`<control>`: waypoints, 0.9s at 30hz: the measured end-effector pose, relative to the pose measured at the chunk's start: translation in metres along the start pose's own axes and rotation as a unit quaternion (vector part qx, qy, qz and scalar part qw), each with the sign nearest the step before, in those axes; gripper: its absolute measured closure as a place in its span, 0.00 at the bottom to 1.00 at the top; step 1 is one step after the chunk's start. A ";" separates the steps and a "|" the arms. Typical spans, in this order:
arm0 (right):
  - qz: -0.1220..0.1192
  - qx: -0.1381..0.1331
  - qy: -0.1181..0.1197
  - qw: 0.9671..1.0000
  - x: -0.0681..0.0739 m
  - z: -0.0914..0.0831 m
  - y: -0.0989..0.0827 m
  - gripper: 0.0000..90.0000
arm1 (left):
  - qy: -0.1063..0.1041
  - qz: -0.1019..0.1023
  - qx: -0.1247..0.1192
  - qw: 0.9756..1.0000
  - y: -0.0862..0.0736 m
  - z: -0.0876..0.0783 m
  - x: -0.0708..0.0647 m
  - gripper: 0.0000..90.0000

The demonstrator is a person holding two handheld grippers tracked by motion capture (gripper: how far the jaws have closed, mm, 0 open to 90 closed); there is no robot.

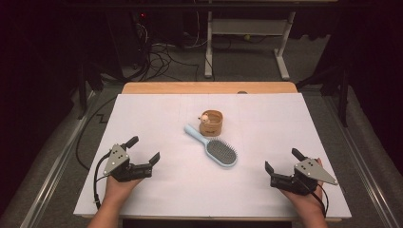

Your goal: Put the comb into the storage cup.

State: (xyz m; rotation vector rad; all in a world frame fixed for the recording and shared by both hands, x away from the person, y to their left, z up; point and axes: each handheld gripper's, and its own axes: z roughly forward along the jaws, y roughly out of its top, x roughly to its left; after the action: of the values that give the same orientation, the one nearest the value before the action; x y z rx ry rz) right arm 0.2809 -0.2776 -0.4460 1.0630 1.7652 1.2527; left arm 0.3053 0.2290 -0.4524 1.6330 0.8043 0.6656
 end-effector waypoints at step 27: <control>-0.019 0.097 0.002 0.995 0.001 0.012 -0.003 0.01 | -0.018 -0.007 0.013 1.000 -0.003 0.001 -0.002 0.05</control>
State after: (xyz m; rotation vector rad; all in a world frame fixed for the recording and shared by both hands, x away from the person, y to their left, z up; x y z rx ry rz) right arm 0.2903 -0.2728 -0.4521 1.1291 1.9320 1.0779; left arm 0.3050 0.2273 -0.4552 1.6572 0.8003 0.6165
